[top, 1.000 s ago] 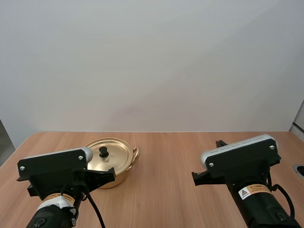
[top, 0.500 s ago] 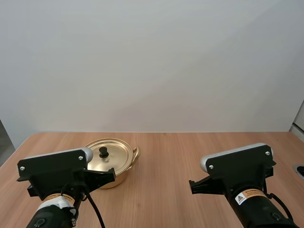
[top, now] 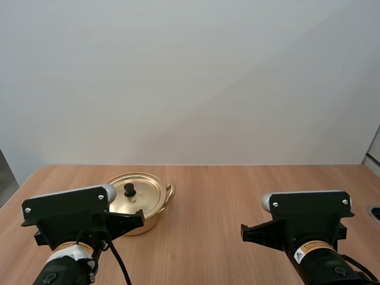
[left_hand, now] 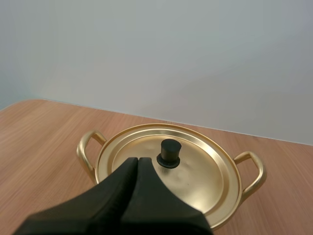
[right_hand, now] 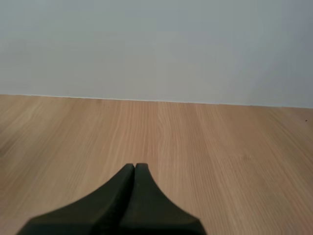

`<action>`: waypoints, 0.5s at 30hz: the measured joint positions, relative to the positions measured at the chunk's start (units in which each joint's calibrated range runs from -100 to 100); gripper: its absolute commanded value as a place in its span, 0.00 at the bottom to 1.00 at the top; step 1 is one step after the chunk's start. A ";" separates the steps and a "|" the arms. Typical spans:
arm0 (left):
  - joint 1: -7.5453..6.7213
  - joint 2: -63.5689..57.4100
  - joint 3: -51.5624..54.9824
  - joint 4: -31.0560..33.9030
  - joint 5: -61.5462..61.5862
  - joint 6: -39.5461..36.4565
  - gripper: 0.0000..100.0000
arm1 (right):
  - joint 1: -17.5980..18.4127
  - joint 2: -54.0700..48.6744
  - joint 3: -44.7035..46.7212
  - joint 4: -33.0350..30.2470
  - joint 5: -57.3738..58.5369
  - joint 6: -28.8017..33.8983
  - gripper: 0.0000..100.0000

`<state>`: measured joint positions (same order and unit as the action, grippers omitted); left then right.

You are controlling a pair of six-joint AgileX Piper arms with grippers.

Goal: Open the pot, put the car inside, and close it

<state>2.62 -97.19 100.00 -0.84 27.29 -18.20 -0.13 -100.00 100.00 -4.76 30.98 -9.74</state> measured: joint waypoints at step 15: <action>0.00 0.00 0.00 0.00 0.00 0.00 0.00 | 0.00 0.00 0.00 0.00 0.00 0.53 0.00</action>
<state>2.62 -97.19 100.00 -0.84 27.29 -18.20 -0.13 -100.00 100.00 -4.76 30.98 -9.21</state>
